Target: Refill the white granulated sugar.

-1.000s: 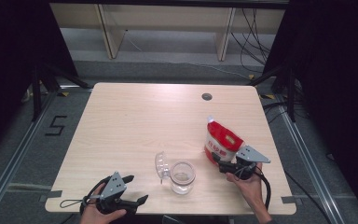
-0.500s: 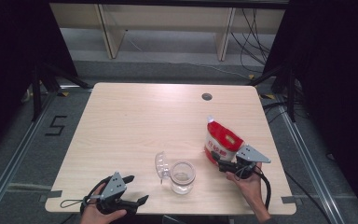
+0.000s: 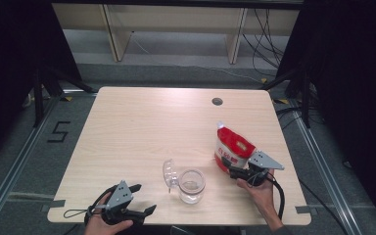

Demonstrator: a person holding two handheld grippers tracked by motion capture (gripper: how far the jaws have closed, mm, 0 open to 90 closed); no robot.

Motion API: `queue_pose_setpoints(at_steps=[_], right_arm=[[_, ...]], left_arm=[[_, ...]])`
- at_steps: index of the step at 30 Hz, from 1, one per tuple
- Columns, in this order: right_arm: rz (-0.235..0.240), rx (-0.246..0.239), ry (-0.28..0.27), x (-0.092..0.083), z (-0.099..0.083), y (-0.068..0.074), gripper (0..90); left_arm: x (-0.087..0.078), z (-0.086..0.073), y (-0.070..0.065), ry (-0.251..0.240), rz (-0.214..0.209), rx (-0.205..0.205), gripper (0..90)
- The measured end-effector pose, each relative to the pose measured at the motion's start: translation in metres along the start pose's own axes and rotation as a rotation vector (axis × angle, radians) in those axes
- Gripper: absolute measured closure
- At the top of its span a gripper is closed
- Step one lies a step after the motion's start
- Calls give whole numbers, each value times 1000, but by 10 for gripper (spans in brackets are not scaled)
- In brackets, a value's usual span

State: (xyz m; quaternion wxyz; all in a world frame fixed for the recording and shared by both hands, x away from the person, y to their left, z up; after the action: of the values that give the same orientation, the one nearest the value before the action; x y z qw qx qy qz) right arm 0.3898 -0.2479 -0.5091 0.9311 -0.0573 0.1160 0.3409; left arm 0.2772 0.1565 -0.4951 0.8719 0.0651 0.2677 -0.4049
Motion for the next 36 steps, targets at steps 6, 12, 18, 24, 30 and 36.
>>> queue_pose_setpoints(at_steps=[6, 12, 18, 24, 30, 36], right_arm=[[2, 0, -10, 2, -1, -1, 295], [28, 19, -20, 3, -2, -2, 304], [22, 21, -39, 6, -4, -3, 317], [28, 49, -41, 7, -4, -3, 329], [39, -4, -44, 9, -5, -6, 343], [28, 11, -67, 11, -7, -5, 345]], left_arm=[[0, 0, 0, -1, 2, -2, 167], [0, 0, 0, -5, -2, 5, 167], [1, 0, 0, -5, -3, 7, 168], [1, 0, -1, -2, 4, -11, 169], [0, 0, -1, -1, -1, -6, 169], [1, 0, -1, -1, -1, -6, 168]])
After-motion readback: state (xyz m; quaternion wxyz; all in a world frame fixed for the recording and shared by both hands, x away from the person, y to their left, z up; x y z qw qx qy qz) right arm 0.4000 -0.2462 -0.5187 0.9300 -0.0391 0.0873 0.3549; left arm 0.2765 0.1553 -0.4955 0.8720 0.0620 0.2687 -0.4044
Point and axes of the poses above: each handheld gripper's, and its own axes: x roughly forward along the jaws, z roughly out of its top, y roughly to its left, the point moved 1 cm from there along x, roughly forward along the jaws, and after that the axes turned 2 degrees about -x, right-handed, at the moved point
